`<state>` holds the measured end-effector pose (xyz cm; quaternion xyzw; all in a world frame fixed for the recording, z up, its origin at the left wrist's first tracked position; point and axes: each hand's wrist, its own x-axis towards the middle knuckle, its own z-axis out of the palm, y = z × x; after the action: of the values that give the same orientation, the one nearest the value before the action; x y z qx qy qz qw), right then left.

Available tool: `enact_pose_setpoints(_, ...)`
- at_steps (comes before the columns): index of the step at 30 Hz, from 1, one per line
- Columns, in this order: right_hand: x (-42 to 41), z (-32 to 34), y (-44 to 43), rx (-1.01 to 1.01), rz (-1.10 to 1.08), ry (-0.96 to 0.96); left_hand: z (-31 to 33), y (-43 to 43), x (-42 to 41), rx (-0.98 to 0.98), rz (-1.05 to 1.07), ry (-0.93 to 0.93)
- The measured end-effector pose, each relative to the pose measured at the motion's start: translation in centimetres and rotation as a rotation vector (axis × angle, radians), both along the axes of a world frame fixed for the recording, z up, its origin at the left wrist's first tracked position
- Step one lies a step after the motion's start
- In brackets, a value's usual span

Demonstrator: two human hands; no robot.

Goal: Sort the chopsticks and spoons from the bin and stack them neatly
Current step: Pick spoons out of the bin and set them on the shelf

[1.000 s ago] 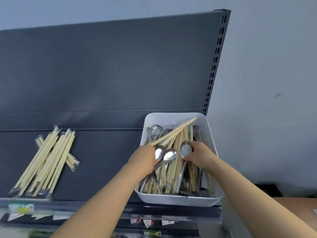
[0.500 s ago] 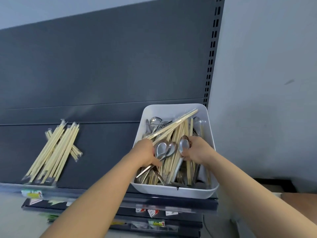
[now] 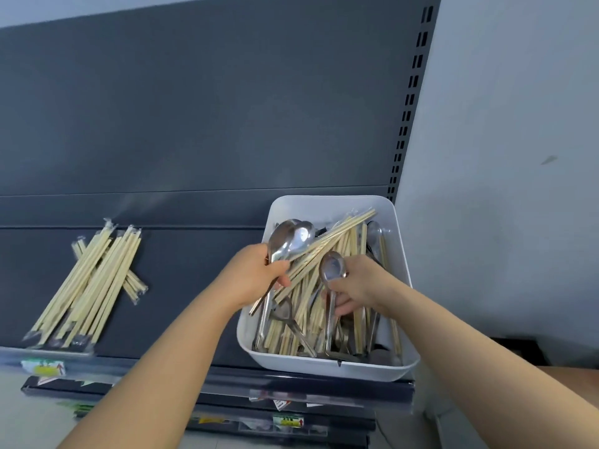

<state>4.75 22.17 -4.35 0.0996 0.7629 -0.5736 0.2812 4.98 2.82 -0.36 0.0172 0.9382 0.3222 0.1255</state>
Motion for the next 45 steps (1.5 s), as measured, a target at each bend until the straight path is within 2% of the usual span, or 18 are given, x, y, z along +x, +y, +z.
enact_pose_setpoints(3, -0.4, -0.1, -2.0, 0.027, 0.118, -0.019, -0.3, -1.8, 0.7, 0.139, 0.116, 0.018)
enact_pose_setpoints(8, -0.5, -0.3, -4.5, 0.279, 0.335, 0.061, -1.8, -3.7, 2.3, 0.277, 0.28, 0.056)
enact_pose_setpoints(14, 0.4, -0.7, -5.7, 0.289, 0.438, 0.027, -2.2, -3.6, 3.0, 0.406, 0.327, 0.067)
enact_pose_setpoints(19, -0.4, 0.6, -4.3, 0.199, 0.401, 0.02, -2.1, -3.7, 3.4, 0.394, 0.329, 0.068)
enact_pose_setpoints(26, -0.7, 5.1, -1.9, -0.098, 0.337, -0.024, -1.3, -3.5, 3.5, 0.429, 0.393, 0.126)
enact_pose_setpoints(30, -0.4, 6.6, -1.0, -0.115, 0.236, 0.024, -0.3, -3.5, 3.2, 0.447, 0.394, 0.175)
enact_pose_setpoints(34, 0.6, 7.5, -1.3, -0.22, 0.1, 0.049, 0.3, -4.1, 3.0, 0.465, 0.364, 0.186)
enact_pose_setpoints(39, 1.6, 8.5, -4.9, -0.234, -0.009, 0.162, 1.2, -6.8, 3.8, 0.509, 0.341, 0.192)
enact_pose_setpoints(45, 2.1, 9.4, -14.8, -0.206, 0.003, 0.255, 2.2, -15.3, 5.5, 0.591, 0.399, 0.175)
